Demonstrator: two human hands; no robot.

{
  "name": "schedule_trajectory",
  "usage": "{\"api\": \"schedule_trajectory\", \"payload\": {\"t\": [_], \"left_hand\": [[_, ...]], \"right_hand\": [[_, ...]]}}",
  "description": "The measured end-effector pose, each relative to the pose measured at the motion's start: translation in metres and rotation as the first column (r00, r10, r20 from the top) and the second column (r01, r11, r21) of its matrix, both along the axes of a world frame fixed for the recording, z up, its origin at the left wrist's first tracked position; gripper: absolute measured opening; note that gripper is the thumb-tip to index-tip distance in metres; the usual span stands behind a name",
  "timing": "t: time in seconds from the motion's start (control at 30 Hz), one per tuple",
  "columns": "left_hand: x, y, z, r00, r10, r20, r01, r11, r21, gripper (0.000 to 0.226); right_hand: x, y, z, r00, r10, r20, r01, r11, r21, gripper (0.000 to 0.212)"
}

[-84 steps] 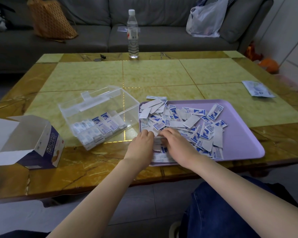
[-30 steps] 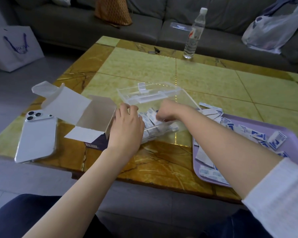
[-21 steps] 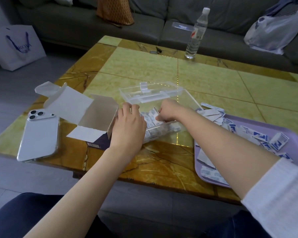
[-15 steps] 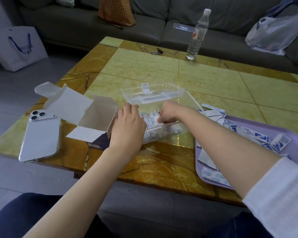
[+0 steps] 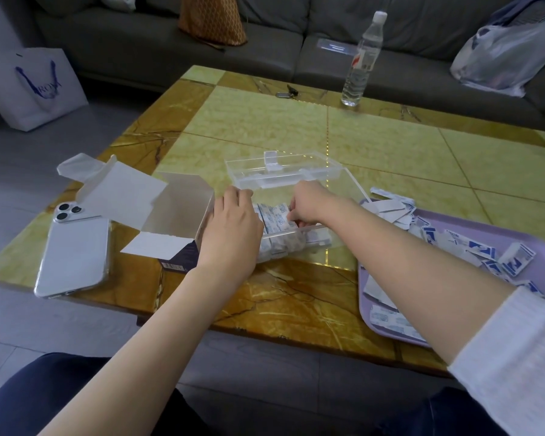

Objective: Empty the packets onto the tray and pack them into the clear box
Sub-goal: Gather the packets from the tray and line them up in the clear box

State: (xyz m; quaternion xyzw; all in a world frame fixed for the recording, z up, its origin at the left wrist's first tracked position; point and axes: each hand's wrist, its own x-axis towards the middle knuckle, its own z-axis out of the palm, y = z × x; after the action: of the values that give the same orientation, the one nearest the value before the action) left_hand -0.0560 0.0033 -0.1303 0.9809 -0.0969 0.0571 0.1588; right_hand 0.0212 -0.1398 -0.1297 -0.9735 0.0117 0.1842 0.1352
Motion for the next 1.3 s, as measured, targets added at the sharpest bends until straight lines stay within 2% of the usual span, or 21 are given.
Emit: {"api": "schedule_trajectory", "payload": {"t": [0.1,0.17,0.23,0.33,0.43,0.63,0.83,1.0,1.17,1.3], "left_hand": [[0.001,0.000,0.000,1.000,-0.003,-0.001,0.003,1.000,0.001,0.044],[0.001,0.001,-0.001,1.000,-0.002,-0.003,0.002,1.000,-0.008,0.043],[0.001,0.001,-0.001,1.000,-0.002,0.002,0.002,1.000,-0.015,0.044],[0.001,0.000,-0.001,1.000,-0.004,0.002,0.004,1.000,-0.031,0.045],[0.001,0.000,0.000,1.000,-0.004,-0.001,0.004,0.999,-0.039,0.045],[0.001,0.000,0.000,1.000,-0.006,0.003,0.006,0.999,-0.034,0.045],[0.001,0.000,0.000,1.000,-0.004,0.000,0.004,0.999,-0.046,0.045],[0.001,0.000,0.000,1.000,-0.007,-0.006,0.007,0.999,-0.054,0.044],[0.002,0.000,-0.001,1.000,-0.011,-0.011,0.011,0.999,-0.052,0.043],[0.003,0.000,-0.001,1.000,-0.011,-0.011,0.010,0.998,-0.065,0.043]], "right_hand": [[-0.002,-0.004,0.004,0.995,0.091,0.040,-0.087,0.992,-0.090,0.016],[-0.004,-0.007,0.009,0.987,0.129,0.092,-0.122,0.989,-0.080,0.018],[-0.009,-0.010,0.016,0.982,0.154,0.113,-0.153,0.988,-0.013,0.030],[-0.023,-0.009,0.027,0.977,0.215,-0.005,-0.214,0.975,0.066,0.058],[-0.032,-0.009,0.029,0.951,0.284,-0.127,-0.280,0.959,0.044,0.067],[-0.036,-0.007,0.027,0.954,0.260,-0.153,-0.249,0.965,0.086,0.067],[-0.024,-0.017,0.018,0.997,0.070,-0.025,-0.067,0.994,0.087,0.035],[-0.011,-0.013,0.011,0.982,0.011,-0.187,-0.009,1.000,0.010,0.027],[-0.006,-0.003,0.015,0.970,0.024,-0.241,-0.047,0.995,-0.090,0.018],[-0.004,0.000,0.019,0.969,0.018,-0.247,-0.055,0.988,-0.142,0.026]]}}
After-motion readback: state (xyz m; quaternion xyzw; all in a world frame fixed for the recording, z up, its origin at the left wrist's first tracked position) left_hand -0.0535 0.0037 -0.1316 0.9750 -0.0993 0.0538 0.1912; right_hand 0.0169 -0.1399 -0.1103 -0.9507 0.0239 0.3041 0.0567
